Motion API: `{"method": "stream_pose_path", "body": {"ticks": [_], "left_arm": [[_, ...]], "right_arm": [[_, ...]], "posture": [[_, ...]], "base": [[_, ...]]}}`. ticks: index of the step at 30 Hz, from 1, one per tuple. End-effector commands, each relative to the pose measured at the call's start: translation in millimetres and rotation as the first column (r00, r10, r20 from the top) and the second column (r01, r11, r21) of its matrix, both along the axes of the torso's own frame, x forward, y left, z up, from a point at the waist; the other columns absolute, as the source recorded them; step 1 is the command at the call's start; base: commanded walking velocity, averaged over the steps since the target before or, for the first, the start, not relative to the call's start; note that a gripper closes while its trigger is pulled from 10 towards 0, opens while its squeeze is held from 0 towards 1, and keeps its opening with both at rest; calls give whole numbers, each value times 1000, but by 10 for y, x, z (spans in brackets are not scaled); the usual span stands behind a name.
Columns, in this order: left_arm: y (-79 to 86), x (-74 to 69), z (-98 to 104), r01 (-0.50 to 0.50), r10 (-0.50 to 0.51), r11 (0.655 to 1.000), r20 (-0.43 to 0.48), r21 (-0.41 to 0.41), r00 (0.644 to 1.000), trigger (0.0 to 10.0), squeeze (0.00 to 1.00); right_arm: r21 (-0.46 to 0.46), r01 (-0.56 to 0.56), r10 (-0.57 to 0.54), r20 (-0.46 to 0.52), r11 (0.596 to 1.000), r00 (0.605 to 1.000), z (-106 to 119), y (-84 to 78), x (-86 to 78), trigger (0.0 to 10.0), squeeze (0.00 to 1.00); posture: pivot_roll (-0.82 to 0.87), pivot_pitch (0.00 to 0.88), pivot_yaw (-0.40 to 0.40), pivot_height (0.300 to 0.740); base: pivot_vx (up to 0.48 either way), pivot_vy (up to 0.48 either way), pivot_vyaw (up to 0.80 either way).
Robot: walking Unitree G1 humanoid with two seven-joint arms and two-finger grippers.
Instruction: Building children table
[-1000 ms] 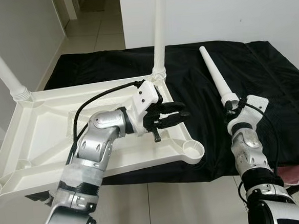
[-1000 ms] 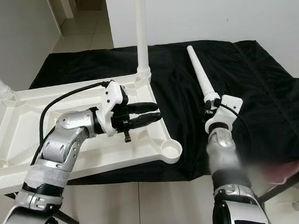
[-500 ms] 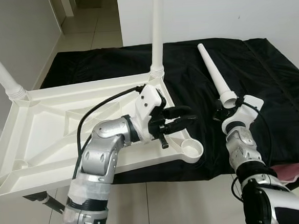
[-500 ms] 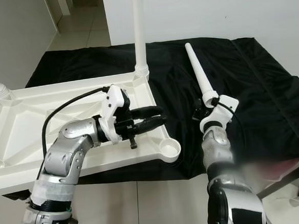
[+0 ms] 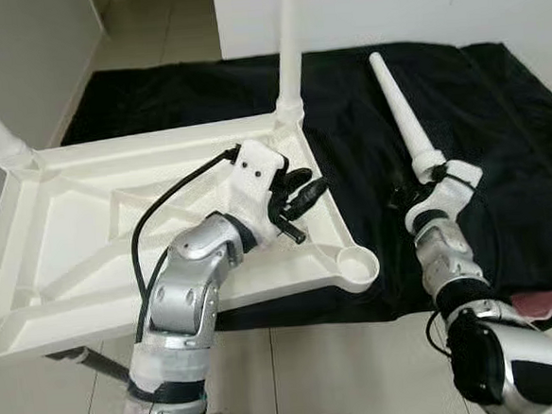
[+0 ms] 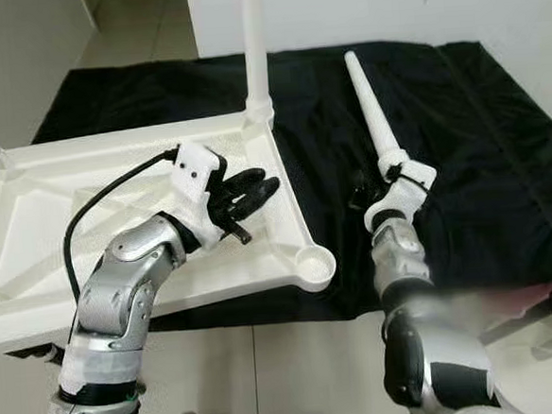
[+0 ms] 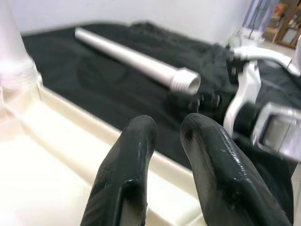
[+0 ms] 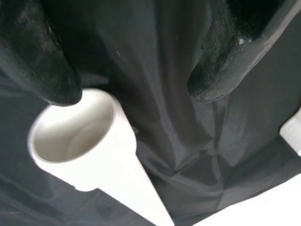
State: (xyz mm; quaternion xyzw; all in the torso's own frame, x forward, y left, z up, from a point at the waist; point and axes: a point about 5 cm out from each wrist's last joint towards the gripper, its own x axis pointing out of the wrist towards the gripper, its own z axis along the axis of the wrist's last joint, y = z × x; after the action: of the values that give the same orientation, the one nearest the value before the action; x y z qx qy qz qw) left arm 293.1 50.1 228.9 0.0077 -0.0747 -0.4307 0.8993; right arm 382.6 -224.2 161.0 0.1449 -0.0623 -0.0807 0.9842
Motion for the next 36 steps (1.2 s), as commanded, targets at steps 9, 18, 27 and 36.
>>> {"method": "stream_pose_path", "body": {"ticks": [9, 18, 27, 36], "left_arm": [[16, -66, -12, -28, 29, 999, -39, 15, 999, 10000, 0], [26, -81, -7, -67, 67, 998, -52, 15, 996, 10000, 0], [33, -89, -9, -80, 81, 997, -62, 21, 995, 10000, 0], [29, -98, -15, -80, 81, 997, -73, 18, 994, 10000, 0]], "right_arm": [[-37, -30, 31, 53, 999, 998, 155, 36, 69, 10000, 0], [-51, -55, 59, 81, 997, 995, 332, 71, 147, 10000, 0], [-72, -71, 79, 117, 995, 990, 483, 95, 194, 10000, 0], [-74, -80, 89, 127, 994, 988, 649, 50, 240, 5412, 0]], "posture": [[97, 247, 28, 740], [103, 260, 24, 740], [110, 259, 21, 740], [112, 267, 21, 740]], "base": [[0, 0, 0], [0, 0, 0], [0, 0, 0], [0, 0, 0]]}}
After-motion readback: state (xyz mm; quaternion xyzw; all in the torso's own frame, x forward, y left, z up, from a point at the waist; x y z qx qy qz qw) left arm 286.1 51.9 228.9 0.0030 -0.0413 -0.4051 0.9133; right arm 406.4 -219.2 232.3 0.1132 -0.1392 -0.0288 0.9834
